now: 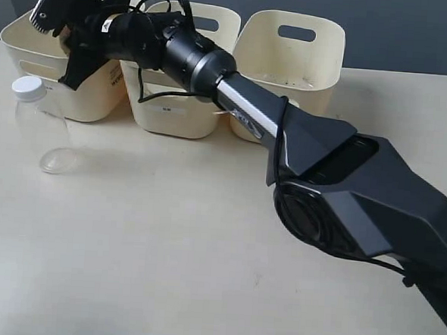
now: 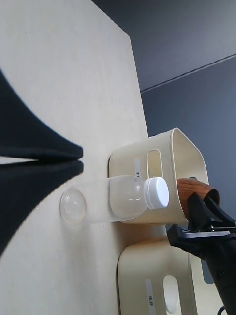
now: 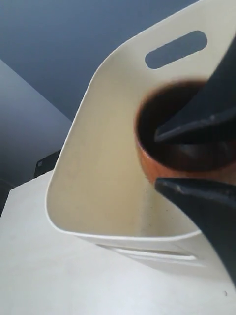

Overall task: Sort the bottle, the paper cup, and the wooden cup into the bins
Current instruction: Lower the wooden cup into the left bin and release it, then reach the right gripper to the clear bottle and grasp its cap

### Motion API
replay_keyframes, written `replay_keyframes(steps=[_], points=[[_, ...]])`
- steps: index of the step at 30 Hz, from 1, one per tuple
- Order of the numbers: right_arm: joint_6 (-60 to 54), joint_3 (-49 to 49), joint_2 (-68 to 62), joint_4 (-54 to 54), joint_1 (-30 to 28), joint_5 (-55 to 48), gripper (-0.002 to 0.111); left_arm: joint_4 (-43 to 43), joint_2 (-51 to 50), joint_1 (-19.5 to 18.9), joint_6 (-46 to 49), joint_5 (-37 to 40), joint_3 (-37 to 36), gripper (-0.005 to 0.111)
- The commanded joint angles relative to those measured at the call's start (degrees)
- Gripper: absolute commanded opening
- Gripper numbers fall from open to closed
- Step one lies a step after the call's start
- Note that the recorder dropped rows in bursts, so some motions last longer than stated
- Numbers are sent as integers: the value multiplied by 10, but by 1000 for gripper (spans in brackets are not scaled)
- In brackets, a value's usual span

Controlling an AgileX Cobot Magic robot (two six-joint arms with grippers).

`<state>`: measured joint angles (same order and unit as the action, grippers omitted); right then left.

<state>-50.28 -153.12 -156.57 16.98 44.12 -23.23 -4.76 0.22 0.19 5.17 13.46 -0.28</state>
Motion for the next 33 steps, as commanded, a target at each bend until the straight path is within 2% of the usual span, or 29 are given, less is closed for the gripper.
replay_keyframes(steps=[1,15,21,26,31,33], points=[[-1,-5,1,3,-3,11,26,1,-2,0,-1,-2,3,0],[1,-7,2,7,-3,-13,26,1,-2,0,-1,-2,3,0],[1,-8,47,1,10,-43,26,1,-2,0,-1,-2,3,0],[29,-8,115,13,12,-170,26,1,-2,0,-1,-2,3,0],[59,-8,176,86,12,-348,26,1,-2,0,-1,-2,3,0],[59,-8,191,118,12,-393,33,1,-2,0,-1,-2,3,0]])
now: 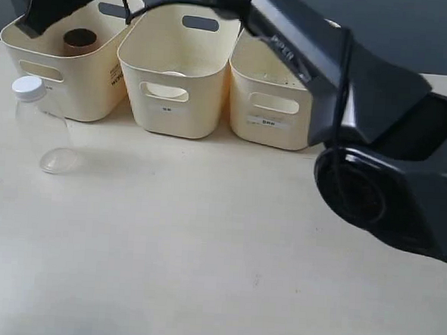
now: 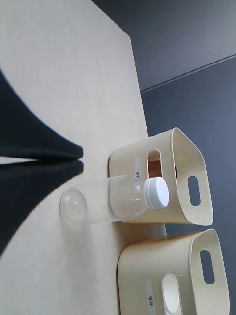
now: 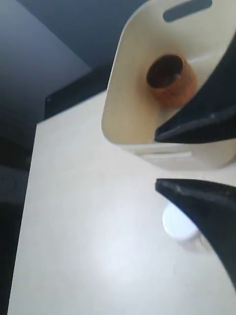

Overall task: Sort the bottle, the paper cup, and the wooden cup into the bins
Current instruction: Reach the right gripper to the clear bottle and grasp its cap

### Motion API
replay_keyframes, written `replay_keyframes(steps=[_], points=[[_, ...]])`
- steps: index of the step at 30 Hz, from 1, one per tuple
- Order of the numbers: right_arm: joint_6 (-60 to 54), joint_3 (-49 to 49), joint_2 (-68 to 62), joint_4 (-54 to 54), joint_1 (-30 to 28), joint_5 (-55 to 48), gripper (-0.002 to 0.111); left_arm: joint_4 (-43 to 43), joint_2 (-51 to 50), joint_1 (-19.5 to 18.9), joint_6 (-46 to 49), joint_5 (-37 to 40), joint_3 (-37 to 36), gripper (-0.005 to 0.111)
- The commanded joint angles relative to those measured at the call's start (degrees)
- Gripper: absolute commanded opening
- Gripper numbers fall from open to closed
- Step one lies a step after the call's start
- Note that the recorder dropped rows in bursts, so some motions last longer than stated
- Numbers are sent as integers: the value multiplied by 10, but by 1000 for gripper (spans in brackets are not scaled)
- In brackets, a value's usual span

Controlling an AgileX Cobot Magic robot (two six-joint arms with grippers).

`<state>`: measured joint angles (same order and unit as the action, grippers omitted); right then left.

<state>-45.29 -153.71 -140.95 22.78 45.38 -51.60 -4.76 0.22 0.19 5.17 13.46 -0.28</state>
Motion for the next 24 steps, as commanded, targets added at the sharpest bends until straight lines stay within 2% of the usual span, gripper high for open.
replay_keyframes(steps=[1,5,7,14,19,24], points=[[9,-3,38,65,1,-121,37,1,-2,0,-1,-2,3,0],[10,-3,36,49,4,-148,59,1,-2,0,-1,-2,3,0],[17,-3,26,49,4,-165,63,1,-2,0,-1,-2,3,0],[16,-3,-20,48,4,-182,64,1,-2,0,-1,-2,3,0],[-37,-3,-55,51,4,-104,64,1,-2,0,-1,-2,3,0],[-100,-3,-88,130,4,-43,64,1,-2,0,-1,-2,3,0]])
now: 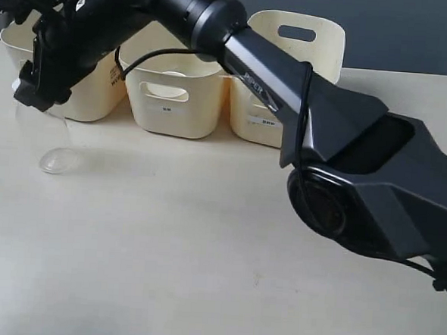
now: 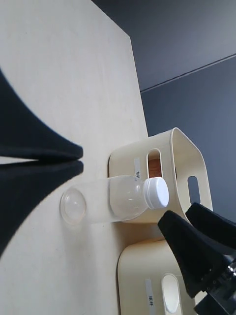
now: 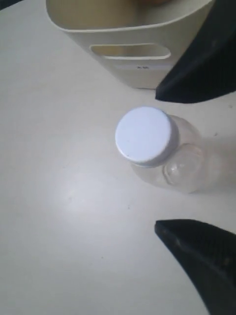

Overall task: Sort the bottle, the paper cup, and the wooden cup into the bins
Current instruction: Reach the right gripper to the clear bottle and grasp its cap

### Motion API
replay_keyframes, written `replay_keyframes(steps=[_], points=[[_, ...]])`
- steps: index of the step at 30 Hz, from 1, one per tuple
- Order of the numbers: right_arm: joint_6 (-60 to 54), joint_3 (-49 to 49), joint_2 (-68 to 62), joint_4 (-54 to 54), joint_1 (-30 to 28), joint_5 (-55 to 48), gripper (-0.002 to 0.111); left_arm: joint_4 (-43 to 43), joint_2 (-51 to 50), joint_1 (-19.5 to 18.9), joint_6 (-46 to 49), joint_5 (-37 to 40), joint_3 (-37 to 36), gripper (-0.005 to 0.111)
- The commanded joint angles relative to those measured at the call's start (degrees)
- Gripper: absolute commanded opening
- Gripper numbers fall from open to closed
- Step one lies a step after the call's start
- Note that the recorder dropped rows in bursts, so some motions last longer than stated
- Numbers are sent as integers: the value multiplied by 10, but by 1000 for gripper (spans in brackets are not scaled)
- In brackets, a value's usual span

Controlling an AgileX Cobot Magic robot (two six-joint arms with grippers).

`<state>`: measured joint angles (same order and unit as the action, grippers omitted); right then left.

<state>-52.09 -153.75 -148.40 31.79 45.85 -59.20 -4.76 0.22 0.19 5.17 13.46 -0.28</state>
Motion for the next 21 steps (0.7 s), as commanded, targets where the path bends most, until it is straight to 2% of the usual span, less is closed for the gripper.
replay_keyframes(steps=[1,11,21], points=[[-37,-2,-18,47,-1,41,64,1,-2,0,-1,-2,3,0],[-45,-2,-40,63,-1,120,66,1,-2,0,-1,-2,3,0],[-45,-2,-58,72,-1,136,68,1,-2,0,-1,-2,3,0]])
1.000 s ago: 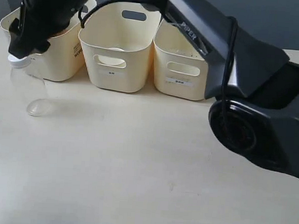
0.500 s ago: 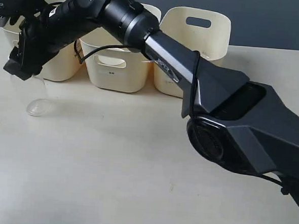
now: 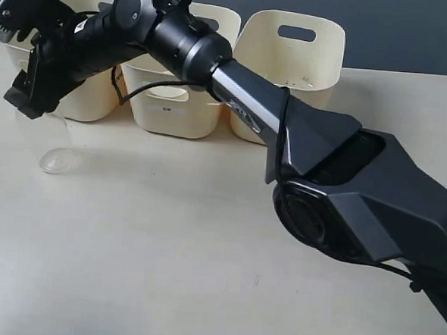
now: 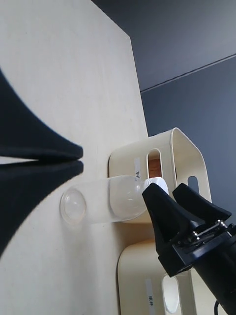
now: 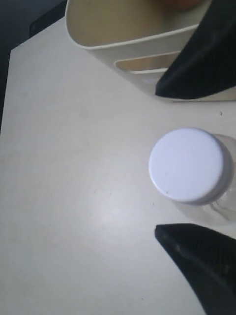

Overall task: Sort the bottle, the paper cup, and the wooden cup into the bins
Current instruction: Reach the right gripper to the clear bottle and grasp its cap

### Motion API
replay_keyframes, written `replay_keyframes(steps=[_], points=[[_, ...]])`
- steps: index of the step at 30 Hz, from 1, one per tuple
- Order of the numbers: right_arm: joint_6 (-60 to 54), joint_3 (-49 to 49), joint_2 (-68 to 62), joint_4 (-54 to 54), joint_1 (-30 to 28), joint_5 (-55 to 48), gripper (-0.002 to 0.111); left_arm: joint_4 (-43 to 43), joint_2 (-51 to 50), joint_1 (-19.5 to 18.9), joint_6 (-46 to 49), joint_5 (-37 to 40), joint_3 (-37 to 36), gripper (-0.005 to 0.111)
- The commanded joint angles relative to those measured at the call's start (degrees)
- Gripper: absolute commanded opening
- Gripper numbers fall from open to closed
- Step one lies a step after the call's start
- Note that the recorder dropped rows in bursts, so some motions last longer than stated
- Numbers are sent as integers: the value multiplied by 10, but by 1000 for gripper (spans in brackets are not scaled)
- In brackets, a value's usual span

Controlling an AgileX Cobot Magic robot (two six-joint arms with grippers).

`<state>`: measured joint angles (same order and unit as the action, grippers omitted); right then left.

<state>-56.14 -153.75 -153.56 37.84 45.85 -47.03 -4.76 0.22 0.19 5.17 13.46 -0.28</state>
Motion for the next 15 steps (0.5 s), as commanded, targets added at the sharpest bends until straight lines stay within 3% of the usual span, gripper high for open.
replay_keyframes(steps=[1,15], points=[[-5,-2,-9,15,-1,18,68,1,-2,0,-1,-2,3,0],[-4,-2,-10,16,-1,31,68,1,-2,0,-1,-2,3,0]])
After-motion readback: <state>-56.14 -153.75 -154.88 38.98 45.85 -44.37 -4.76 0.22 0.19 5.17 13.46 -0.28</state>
